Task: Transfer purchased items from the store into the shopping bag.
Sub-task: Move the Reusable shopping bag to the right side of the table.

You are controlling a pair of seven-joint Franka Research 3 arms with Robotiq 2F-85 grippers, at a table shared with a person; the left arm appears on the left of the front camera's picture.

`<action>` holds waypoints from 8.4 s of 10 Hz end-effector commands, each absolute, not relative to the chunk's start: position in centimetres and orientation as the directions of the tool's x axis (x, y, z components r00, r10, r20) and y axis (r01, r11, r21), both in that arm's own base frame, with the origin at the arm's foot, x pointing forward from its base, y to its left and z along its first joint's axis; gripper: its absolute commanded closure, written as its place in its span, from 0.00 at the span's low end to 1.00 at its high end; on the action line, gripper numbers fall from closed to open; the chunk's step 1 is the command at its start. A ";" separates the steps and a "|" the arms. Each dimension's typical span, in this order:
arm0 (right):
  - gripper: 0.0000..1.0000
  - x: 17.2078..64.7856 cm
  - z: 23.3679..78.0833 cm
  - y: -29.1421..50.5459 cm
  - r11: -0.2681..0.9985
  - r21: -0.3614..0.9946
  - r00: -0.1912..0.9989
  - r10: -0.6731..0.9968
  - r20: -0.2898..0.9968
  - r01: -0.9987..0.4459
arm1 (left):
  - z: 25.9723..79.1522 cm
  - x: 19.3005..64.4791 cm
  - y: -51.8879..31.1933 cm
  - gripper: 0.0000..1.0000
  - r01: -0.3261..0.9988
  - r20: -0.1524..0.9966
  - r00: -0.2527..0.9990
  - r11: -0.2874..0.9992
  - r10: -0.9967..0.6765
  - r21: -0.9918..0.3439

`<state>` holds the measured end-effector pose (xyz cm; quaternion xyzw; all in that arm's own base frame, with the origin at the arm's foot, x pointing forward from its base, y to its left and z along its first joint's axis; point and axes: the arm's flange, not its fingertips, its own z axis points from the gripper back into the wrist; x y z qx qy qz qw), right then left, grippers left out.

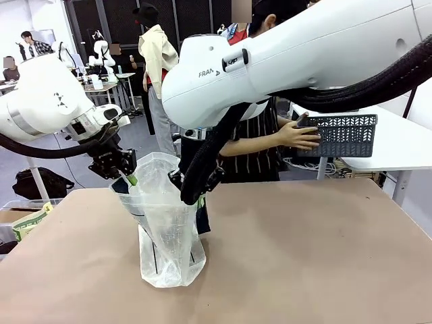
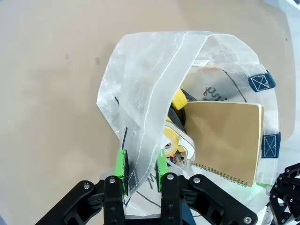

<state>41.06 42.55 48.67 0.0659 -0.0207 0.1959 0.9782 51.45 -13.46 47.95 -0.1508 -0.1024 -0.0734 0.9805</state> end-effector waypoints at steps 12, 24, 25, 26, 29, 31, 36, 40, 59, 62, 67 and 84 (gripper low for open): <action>1.00 42.1 48.9 47.8 0.660 0.099 0.667 0.739 0.094 -0.745 | 47.7 53.6 -14.1 0.68 0.115 0.113 0.992 0.812 -0.061 -0.572; 1.00 42.4 48.5 53.7 0.555 0.080 0.559 0.828 0.039 -0.828 | 47.6 53.4 -14.3 0.31 0.160 0.094 0.987 0.736 -0.131 -0.658; 1.00 42.4 48.6 53.9 0.548 0.082 0.552 0.833 0.038 -0.833 | 47.7 53.4 -14.4 0.31 0.167 0.094 0.986 0.735 -0.140 -0.657; 1.00 42.4 48.8 54.2 0.537 0.086 0.541 0.840 0.033 -0.839 | 47.6 53.4 -14.5 0.31 0.171 0.093 0.985 0.735 -0.146 -0.656; 1.00 42.2 48.4 55.4 0.518 0.072 0.520 0.854 0.005 -0.852 | 47.6 53.5 -14.8 0.31 0.169 0.089 0.985 0.740 -0.146 -0.651; 1.00 42.0 48.0 56.6 0.508 0.059 0.508 0.861 -0.021 -0.859 | 47.5 53.4 -15.0 0.31 0.174 0.083 0.984 0.739 -0.159 -0.651; 1.00 41.8 47.7 57.6 0.452 0.059 0.452 0.892 -0.017 -0.890 | 47.4 53.5 -15.2 0.31 0.182 0.073 0.981 0.734 -0.178 -0.655; 1.00 41.6 47.4 58.5 0.390 0.071 0.389 0.921 -0.032 -0.918 | 47.4 53.6 -15.4 0.31 0.182 0.070 0.981 0.741 -0.180 -0.647; 1.00 41.5 47.1 59.8 0.398 0.074 0.395 0.917 -0.055 -0.914 | 46.4 53.3 -17.5 1.00 0.152 0.084 0.988 0.864 -0.126 -0.480; 0.71 41.4 47.2 59.2 0.411 0.065 0.409 0.912 -0.042 -0.909 | 46.4 53.3 -17.3 1.00 0.152 0.087 0.988 0.857 -0.126 -0.493; 0.00 40.7 47.6 58.0 0.428 0.060 0.427 0.904 -0.030 -0.902 | 46.5 53.3 -16.9 1.00 0.151 0.093 0.988 0.851 -0.120 -0.503; 0.00 46.3 51.3 9.3 0.946 0.129 0.952 -0.303 0.036 0.297 | 47.3 53.3 -17.5 1.00 0.172 0.117 0.984 0.879 -0.133 -0.445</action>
